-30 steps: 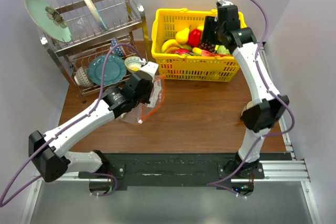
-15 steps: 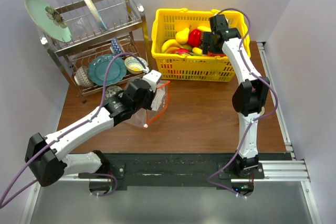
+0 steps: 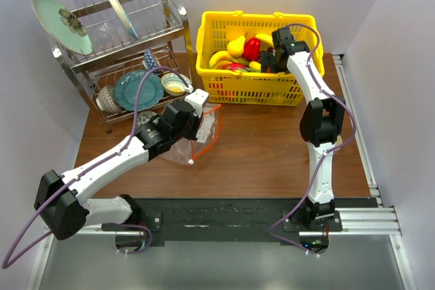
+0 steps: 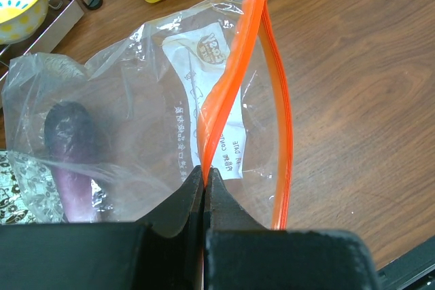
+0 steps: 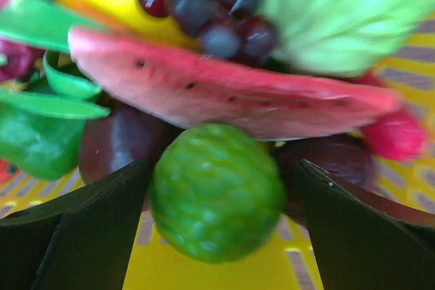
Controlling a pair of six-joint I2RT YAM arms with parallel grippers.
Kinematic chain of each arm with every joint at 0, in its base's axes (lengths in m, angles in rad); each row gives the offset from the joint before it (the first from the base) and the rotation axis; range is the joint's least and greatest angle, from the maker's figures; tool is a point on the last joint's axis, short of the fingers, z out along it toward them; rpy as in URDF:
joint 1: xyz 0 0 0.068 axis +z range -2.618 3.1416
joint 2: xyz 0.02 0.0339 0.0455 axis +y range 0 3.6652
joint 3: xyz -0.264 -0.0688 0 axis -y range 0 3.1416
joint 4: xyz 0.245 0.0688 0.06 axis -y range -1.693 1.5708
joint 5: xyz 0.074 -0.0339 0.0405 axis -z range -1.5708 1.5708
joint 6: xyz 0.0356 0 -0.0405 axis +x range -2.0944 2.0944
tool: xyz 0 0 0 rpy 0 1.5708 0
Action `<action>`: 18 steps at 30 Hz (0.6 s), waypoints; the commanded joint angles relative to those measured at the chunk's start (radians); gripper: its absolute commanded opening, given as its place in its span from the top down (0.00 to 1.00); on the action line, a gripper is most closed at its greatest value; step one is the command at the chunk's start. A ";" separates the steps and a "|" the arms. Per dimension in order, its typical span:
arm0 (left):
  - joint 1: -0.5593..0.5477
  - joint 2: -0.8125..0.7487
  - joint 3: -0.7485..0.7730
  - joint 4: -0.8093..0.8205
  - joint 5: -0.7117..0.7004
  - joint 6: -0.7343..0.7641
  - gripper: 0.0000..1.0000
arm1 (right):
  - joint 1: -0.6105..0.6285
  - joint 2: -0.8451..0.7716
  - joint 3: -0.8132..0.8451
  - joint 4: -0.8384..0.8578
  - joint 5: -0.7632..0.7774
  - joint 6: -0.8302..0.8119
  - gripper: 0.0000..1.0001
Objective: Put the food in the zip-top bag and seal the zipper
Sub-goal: Pick up the fake fruit from the bin.
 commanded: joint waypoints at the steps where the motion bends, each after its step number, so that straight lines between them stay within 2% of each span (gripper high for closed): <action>1: 0.010 -0.003 0.004 0.052 0.016 0.008 1.00 | -0.003 0.041 0.011 -0.014 -0.063 -0.016 0.09; 3: 0.010 -0.004 0.003 0.052 0.016 0.008 1.00 | -0.006 0.085 0.060 -0.039 -0.058 -0.010 0.13; 6: 0.012 -0.007 0.001 0.052 0.009 0.009 1.00 | -0.006 0.095 0.083 -0.050 -0.070 -0.003 0.29; 7: 0.012 -0.009 -0.001 0.052 0.006 0.009 1.00 | -0.006 0.083 0.075 -0.039 -0.075 0.000 0.38; 11: 0.014 -0.012 -0.004 0.052 0.006 0.011 1.00 | -0.005 -0.029 -0.029 0.042 -0.093 0.010 0.41; 18: 0.015 -0.012 -0.004 0.052 0.024 0.018 1.00 | -0.008 -0.158 0.022 0.058 -0.130 0.013 0.42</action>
